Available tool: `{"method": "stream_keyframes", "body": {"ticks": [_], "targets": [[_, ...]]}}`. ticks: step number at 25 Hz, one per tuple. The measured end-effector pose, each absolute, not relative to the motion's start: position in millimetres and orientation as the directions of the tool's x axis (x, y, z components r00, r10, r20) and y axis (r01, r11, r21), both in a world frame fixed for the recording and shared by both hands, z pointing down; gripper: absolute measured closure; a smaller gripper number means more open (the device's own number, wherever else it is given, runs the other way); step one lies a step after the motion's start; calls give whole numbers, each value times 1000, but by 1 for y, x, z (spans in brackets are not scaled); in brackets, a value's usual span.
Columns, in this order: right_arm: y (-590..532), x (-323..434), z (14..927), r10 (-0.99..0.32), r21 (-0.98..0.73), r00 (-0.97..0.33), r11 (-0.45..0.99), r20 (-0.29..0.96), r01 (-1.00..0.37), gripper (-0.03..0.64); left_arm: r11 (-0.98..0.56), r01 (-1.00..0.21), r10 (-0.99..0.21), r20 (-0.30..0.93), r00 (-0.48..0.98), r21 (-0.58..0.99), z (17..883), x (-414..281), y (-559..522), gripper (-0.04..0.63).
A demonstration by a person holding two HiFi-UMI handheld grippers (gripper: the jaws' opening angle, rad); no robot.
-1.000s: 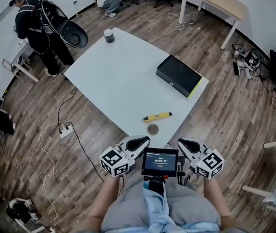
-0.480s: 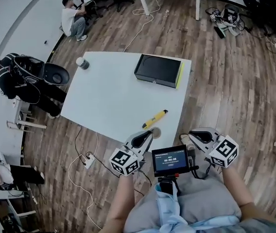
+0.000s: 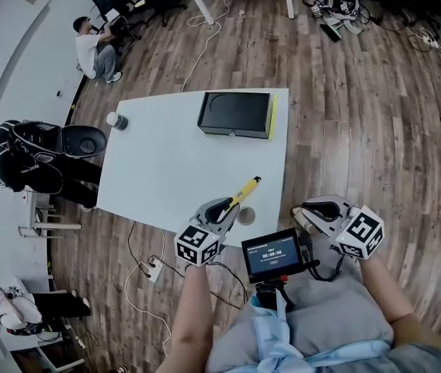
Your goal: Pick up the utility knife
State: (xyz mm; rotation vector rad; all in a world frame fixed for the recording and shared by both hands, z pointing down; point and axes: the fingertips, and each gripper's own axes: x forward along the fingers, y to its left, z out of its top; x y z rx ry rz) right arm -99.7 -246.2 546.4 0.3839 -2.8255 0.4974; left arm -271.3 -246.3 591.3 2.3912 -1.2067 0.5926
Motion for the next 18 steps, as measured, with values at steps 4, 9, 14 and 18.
{"method": "stream_keyframes", "body": {"ticks": [4, 9, 14, 18], "targets": [[-251, -97, 549, -221, -303, -931, 902, 289, -308, 584, -591, -797, -601, 590, 540, 128, 604, -270, -257, 506], [-258, -90, 551, -236, -308, -926, 894, 296, -326, 584, -651, -754, -504, 691, 519, 91, 630, -268, -263, 494], [-264, -79, 555, -252, -318, -918, 882, 306, -348, 584, -679, -729, -418, 770, 482, 88, 657, -268, -266, 472], [-267, -75, 558, -260, -327, -914, 874, 312, -360, 583, -694, -715, -375, 808, 455, 80, 673, -272, -270, 456]]}}
